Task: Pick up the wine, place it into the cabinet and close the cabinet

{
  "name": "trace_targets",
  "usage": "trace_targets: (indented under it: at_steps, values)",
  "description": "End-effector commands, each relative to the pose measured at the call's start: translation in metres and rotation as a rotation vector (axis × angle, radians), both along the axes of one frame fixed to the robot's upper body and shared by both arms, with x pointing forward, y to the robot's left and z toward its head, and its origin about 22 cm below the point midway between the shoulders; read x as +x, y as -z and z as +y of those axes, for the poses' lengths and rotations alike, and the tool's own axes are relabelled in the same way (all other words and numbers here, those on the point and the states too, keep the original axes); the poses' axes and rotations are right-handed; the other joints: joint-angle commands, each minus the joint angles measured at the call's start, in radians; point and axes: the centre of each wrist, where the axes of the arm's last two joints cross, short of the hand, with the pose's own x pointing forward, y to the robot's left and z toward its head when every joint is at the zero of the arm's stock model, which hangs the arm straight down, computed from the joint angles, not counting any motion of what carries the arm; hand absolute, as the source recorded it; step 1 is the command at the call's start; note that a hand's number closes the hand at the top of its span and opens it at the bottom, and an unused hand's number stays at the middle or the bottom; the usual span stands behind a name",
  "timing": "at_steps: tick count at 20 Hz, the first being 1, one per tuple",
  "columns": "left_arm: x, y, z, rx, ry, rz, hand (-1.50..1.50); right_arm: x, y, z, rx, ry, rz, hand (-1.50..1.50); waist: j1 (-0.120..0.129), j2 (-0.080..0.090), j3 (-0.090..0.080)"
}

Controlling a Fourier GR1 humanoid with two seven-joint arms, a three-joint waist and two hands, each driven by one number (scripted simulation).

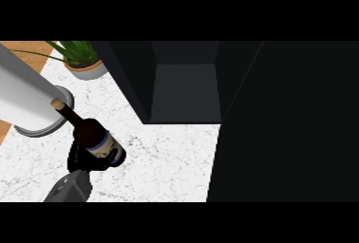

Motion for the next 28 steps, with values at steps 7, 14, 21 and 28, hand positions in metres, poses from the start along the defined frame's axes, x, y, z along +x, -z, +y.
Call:
trace_targets:
  at_steps: [7, 14, 21, 28]
  values:
    - [-0.005, -0.011, -0.036, -0.062, 0.027, -0.072, 1.5, -0.012, -0.004, -0.002, 0.029, -0.022, -0.013, -1.5, 0.007, -0.002, 0.001]
    - [-0.01, -0.052, -0.068, -0.035, 0.144, -0.093, 1.5, -0.007, -0.008, -0.007, 0.018, -0.015, 0.007, -1.5, 0.009, -0.003, 0.001]
    - [-0.014, -0.08, -0.13, -0.057, 0.15, -0.062, 1.5, 0.004, -0.009, -0.018, 0.03, -0.023, -0.023, -1.5, 0.004, -0.001, 0.001]
    - [-0.022, -0.08, -0.149, -0.072, 0.105, -0.015, 1.5, -0.007, -0.009, -0.018, 0.019, -0.02, -0.026, -1.5, 0.0, 0.0, 0.0]
